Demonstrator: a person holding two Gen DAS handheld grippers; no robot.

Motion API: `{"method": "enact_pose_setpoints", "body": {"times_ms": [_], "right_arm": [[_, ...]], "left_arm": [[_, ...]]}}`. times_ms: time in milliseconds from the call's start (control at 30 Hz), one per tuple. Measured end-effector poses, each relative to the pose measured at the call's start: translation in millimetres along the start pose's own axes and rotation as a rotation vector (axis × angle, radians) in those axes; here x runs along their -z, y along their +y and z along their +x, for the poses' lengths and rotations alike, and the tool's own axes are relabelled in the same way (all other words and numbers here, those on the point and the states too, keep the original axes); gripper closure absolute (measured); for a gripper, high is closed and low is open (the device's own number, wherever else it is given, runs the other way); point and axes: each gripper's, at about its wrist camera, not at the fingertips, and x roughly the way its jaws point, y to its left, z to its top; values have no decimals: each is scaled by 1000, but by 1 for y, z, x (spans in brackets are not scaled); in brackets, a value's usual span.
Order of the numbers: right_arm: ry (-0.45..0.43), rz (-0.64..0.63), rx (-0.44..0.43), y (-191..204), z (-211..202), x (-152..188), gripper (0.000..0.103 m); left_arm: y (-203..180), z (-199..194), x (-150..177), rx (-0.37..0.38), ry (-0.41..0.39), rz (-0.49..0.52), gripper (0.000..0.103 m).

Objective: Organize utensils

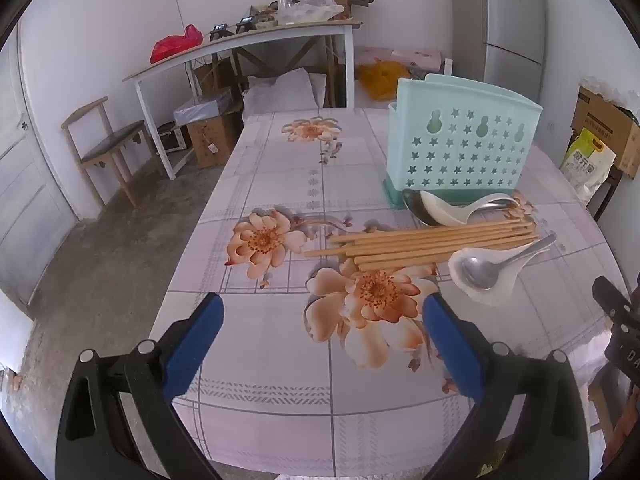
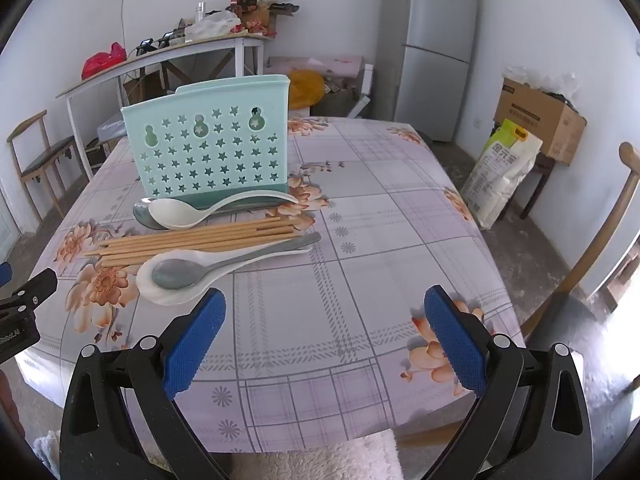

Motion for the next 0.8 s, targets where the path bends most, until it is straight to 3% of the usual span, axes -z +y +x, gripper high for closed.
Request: {"method": "enact_pose_setpoints", "body": {"times_ms": [400, 800], "right_arm": [[4, -1, 1, 0, 0, -1, 8], [7, -2, 0, 0, -2, -3, 8]], "left_arm": [[5, 8, 12, -4, 11, -6, 6], [6, 6, 3, -15, 32, -10, 6]]}}
